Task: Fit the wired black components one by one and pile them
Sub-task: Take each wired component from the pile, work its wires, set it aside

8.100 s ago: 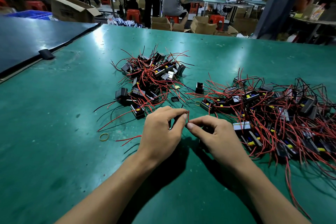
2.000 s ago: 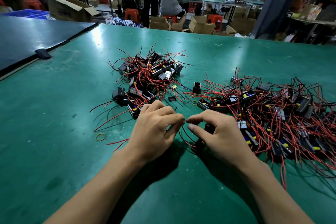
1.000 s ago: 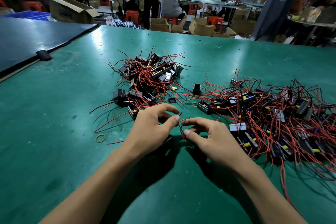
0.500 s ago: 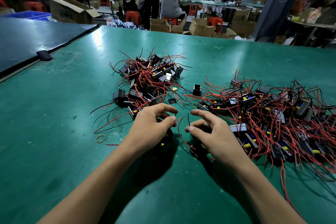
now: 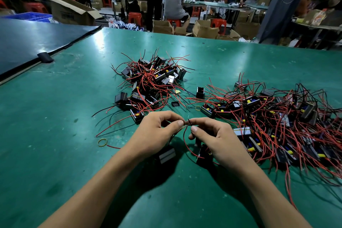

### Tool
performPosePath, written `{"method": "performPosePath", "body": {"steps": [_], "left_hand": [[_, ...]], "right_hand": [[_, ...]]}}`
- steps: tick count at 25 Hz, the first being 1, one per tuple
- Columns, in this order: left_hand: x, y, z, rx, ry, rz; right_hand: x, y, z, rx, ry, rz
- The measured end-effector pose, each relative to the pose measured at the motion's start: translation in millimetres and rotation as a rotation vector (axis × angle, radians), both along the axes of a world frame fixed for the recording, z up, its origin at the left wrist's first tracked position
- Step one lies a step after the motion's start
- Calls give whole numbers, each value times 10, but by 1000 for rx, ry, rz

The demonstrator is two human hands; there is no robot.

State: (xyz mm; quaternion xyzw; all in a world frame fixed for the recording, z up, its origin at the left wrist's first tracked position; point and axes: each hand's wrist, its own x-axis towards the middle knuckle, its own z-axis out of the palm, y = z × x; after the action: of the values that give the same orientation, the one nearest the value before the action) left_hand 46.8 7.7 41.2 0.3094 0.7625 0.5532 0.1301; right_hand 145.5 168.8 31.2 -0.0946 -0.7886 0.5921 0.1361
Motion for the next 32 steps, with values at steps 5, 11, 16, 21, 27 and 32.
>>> {"method": "performPosePath", "body": {"steps": [5, 11, 16, 21, 27, 32], "left_hand": [[13, 18, 2, 79, -138, -27], [37, 2, 5, 84, -140, -48], [27, 15, -22, 140, -174, -29], [30, 31, -28, 180, -214, -12], [13, 22, -25, 187, -205, 7], [-12, 14, -27, 160, -223, -47]], "right_hand": [[4, 28, -16, 18, 6, 2], [9, 19, -30, 6, 33, 27], [1, 6, -42, -6, 43, 19], [5, -8, -26, -20, 47, 26], [28, -30, -3, -10, 69, 28], [4, -54, -12, 155, 163, 29]]}}
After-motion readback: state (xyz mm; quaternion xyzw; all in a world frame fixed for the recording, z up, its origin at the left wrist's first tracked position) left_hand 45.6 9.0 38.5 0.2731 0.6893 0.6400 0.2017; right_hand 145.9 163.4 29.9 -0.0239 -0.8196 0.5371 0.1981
